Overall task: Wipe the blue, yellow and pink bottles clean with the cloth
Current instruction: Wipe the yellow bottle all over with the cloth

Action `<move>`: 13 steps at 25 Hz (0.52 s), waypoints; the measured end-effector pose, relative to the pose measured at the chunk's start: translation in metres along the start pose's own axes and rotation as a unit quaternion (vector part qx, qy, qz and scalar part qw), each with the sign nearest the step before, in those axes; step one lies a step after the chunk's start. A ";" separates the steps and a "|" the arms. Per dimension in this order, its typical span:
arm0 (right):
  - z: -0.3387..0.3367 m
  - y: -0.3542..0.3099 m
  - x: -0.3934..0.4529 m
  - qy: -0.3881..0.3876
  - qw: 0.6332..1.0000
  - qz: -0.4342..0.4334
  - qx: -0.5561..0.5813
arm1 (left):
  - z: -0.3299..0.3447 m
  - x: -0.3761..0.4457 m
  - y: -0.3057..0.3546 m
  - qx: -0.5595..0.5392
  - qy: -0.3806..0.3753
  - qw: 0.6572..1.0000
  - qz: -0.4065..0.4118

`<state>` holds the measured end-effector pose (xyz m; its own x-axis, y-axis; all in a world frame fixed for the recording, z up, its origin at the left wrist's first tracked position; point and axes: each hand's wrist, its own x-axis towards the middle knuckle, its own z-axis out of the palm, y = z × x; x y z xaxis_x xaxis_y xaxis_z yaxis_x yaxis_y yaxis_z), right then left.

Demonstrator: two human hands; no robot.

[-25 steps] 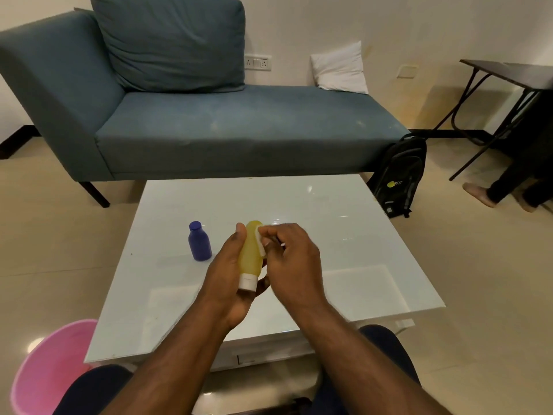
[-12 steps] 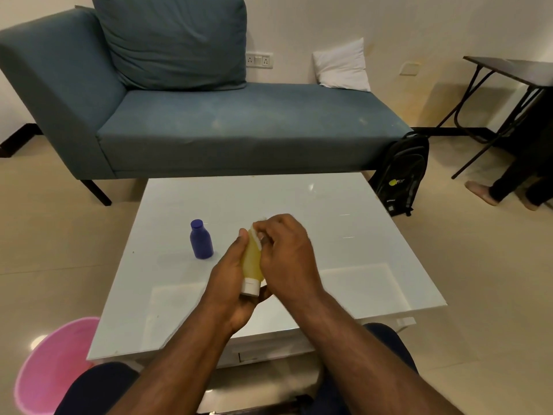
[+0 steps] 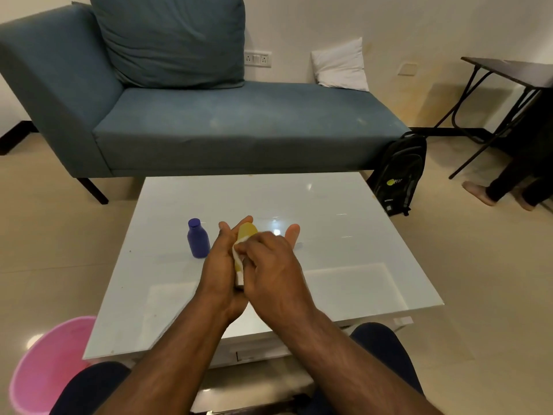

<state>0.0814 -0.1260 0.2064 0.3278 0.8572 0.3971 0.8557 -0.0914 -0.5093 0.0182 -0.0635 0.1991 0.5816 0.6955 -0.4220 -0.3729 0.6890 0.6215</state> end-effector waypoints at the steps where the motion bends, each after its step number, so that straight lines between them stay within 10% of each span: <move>1: 0.002 -0.002 -0.008 0.001 1.000 -0.004 0.013 | -0.002 0.005 0.003 0.000 0.003 1.000 -0.001; 13: 0.003 0.018 -0.016 0.077 0.964 0.147 0.210 | -0.003 0.007 0.004 -0.035 0.019 0.998 -0.040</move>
<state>0.0897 -0.1398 0.1883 0.6141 0.7376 0.2808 0.4902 -0.0776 -0.8682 0.0183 -0.0552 0.1972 0.5839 0.6445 -0.4937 -0.3774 0.7539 0.5378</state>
